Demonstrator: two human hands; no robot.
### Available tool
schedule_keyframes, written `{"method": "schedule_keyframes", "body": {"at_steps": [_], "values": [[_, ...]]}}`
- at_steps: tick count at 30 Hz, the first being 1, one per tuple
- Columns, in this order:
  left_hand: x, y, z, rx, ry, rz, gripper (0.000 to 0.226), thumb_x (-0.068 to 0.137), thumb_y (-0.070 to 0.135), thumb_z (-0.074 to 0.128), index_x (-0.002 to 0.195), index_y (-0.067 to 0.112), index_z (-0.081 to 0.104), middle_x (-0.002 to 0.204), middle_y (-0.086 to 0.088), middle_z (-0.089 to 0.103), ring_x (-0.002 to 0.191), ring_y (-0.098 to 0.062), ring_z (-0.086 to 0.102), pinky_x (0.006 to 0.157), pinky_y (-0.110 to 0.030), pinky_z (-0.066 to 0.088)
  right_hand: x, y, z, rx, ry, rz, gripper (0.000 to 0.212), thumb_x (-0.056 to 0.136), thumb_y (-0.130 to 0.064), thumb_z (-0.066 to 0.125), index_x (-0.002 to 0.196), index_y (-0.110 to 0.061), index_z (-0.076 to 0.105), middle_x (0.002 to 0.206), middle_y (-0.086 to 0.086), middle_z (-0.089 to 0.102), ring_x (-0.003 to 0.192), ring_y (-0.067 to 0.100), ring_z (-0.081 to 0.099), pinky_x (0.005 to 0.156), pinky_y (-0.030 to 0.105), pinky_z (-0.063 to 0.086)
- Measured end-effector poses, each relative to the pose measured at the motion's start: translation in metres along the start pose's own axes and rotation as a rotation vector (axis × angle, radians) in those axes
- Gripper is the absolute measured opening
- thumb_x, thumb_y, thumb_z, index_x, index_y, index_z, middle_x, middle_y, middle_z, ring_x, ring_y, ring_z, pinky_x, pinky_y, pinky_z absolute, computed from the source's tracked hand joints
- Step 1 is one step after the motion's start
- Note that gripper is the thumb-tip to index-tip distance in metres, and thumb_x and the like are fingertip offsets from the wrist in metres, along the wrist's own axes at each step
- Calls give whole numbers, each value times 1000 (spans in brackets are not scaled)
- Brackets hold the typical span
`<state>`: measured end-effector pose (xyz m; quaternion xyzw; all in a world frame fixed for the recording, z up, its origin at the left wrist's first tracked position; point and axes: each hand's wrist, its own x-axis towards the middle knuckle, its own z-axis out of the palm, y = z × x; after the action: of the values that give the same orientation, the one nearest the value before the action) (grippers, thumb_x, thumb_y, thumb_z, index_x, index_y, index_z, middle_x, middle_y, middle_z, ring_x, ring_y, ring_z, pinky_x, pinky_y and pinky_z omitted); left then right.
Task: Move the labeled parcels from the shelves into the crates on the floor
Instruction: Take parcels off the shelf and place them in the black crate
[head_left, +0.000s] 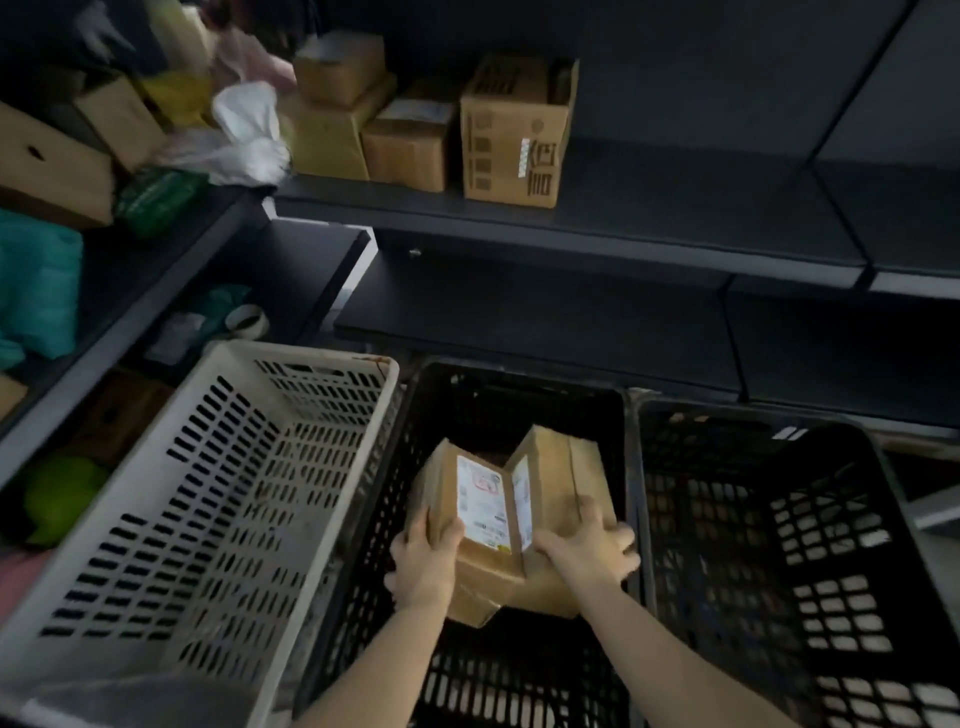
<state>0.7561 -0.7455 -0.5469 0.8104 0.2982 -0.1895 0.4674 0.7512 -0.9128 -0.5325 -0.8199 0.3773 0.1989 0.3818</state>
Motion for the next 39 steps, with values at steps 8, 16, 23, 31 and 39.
{"method": "schedule_keyframes", "body": {"at_steps": [8, 16, 23, 31, 39], "values": [[52, -76, 37, -275, -168, -38, 55, 96, 14, 47, 130, 57, 36, 153, 0, 29, 137, -21, 32, 113, -47, 29, 49, 44, 38, 194, 142, -218, 54, 92, -7, 57, 143, -17, 43, 132, 14, 56, 112, 21, 55, 89, 21, 44], [107, -47, 73, 142, -362, 97, 68, 95, 27, 51, 150, 30, 11, 159, -2, 5, 140, -23, 21, 108, -27, 34, 84, 24, 91, -420, -17, -287, 70, 90, -49, 54, 149, -36, 18, 157, 13, -6, 144, 41, -4, 116, 52, 13], [131, -15, 110, 411, -159, -128, 103, 80, 62, 56, 145, 37, -20, 155, -8, -23, 139, -46, -16, 110, -64, 8, 123, 13, 117, -512, 115, -200, 90, 82, -56, 60, 149, -41, 0, 156, 19, -20, 142, 44, -18, 106, 72, 3], [136, -39, 108, 460, -91, 19, 110, 74, 54, 67, 141, 46, -20, 153, 0, -24, 139, -41, -1, 104, -65, 21, 130, 15, 100, -452, 179, -138, 98, 78, -50, 68, 146, -49, -2, 156, 18, -13, 141, 44, 1, 108, 62, 18], [164, -39, 64, -63, -263, 172, 78, 89, 9, 58, 146, 43, 16, 150, -3, 33, 134, -24, 38, 108, -44, 37, 114, -10, 58, -393, 186, -219, 93, 78, -45, 67, 148, -46, 7, 157, 16, -5, 142, 44, 8, 110, 63, 19]]}}
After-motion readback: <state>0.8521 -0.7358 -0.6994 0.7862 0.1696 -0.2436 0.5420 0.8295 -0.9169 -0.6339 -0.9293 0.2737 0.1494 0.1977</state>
